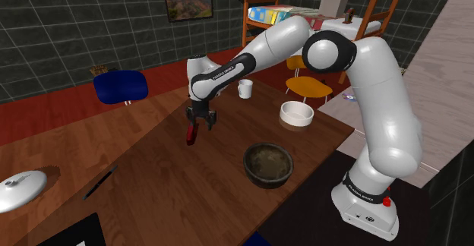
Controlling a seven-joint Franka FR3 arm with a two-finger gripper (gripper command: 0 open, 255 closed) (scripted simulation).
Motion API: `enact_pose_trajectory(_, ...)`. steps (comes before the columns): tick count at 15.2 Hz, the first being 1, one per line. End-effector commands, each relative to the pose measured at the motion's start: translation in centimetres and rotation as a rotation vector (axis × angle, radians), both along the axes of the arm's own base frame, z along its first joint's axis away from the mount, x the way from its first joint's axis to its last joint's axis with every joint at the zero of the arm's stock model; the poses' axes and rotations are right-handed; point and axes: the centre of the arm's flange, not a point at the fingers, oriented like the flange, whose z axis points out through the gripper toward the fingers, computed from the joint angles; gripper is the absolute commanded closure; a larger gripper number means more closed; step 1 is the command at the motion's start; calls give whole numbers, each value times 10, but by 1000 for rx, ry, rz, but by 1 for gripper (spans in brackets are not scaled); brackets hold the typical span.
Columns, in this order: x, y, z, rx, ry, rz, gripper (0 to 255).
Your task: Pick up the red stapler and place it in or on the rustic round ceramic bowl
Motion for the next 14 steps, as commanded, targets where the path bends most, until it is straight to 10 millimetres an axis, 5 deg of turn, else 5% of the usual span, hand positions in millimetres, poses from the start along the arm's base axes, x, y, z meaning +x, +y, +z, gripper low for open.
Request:
enact_pose_trajectory(1,18,25,9,-44,30,104,0)
enact_pose_trajectory(2,27,39,14,-67,45,161,0)
enact_pose_trajectory(10,24,40,-25,-68,46,164,0)
enact_pose_trajectory(14,24,40,-25,-68,46,164,0)
